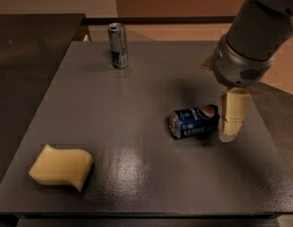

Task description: Pick pepsi can

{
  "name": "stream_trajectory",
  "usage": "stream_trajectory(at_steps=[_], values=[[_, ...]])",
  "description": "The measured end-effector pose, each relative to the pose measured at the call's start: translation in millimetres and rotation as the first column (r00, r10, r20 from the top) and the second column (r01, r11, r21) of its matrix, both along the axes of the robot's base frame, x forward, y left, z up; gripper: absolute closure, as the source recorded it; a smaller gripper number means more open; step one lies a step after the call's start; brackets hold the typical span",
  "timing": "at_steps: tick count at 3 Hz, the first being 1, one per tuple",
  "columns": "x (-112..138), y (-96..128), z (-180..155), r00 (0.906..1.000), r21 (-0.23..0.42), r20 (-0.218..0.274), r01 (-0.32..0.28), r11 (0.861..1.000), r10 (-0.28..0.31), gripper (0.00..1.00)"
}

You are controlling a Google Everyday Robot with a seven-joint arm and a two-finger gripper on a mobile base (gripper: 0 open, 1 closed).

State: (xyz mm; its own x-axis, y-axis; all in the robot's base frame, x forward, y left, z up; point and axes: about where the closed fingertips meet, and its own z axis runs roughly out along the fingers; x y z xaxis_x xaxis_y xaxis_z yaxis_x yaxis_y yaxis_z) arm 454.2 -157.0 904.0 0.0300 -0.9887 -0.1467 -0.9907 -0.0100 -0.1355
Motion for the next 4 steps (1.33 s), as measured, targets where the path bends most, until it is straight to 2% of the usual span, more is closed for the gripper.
stream_trajectory(at_steps=[1,3,4], values=[[3.4,10.4,-26.6,0.9977,-0.025,-0.032,-0.061,0.998,0.06,0.0],[4.2,18.1,-51.8,0.9919,-0.059,-0.064,-0.113,0.992,0.109,0.0],[4.1,17.4,-56.1,0.9906,-0.072,-0.069,-0.123,0.99,0.118,0.18]])
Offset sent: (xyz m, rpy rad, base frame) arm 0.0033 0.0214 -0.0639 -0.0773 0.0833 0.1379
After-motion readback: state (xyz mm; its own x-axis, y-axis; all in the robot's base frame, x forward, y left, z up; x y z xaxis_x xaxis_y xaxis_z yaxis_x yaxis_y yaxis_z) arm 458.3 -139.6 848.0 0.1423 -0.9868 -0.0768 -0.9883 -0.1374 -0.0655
